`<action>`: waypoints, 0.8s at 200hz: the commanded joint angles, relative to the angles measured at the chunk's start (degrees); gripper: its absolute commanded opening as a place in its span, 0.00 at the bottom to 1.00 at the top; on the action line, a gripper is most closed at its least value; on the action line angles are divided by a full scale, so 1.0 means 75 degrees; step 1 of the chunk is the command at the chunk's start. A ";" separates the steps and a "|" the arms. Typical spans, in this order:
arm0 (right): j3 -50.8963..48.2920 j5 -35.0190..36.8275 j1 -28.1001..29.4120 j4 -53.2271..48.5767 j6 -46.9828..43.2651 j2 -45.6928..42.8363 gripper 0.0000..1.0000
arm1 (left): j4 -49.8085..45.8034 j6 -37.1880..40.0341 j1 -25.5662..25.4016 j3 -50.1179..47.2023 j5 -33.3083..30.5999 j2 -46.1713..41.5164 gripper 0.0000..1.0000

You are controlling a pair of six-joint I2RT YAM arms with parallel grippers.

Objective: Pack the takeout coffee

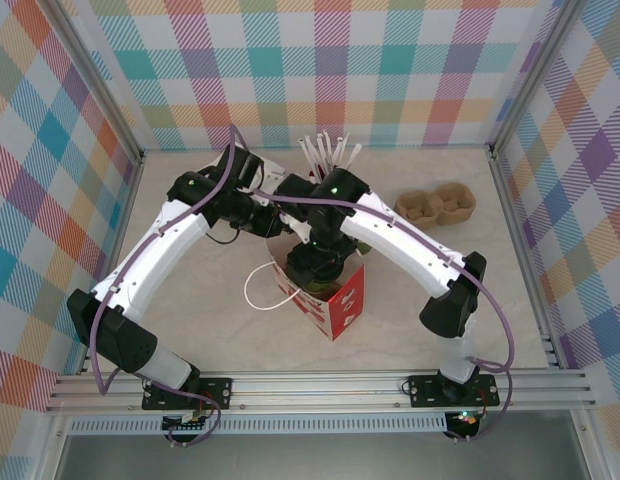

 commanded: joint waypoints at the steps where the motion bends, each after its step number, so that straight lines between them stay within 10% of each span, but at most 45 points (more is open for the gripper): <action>1: -0.0158 0.0010 -0.0118 -0.1328 0.0072 -0.0163 0.66 | 0.0035 0.0014 -0.0048 -0.0142 0.0010 -0.0007 0.11; 160: -0.1054 0.0107 -0.0498 -0.1084 -0.0625 -0.0247 0.67 | 0.0117 0.0037 -0.0048 -0.0214 0.0001 -0.0030 0.11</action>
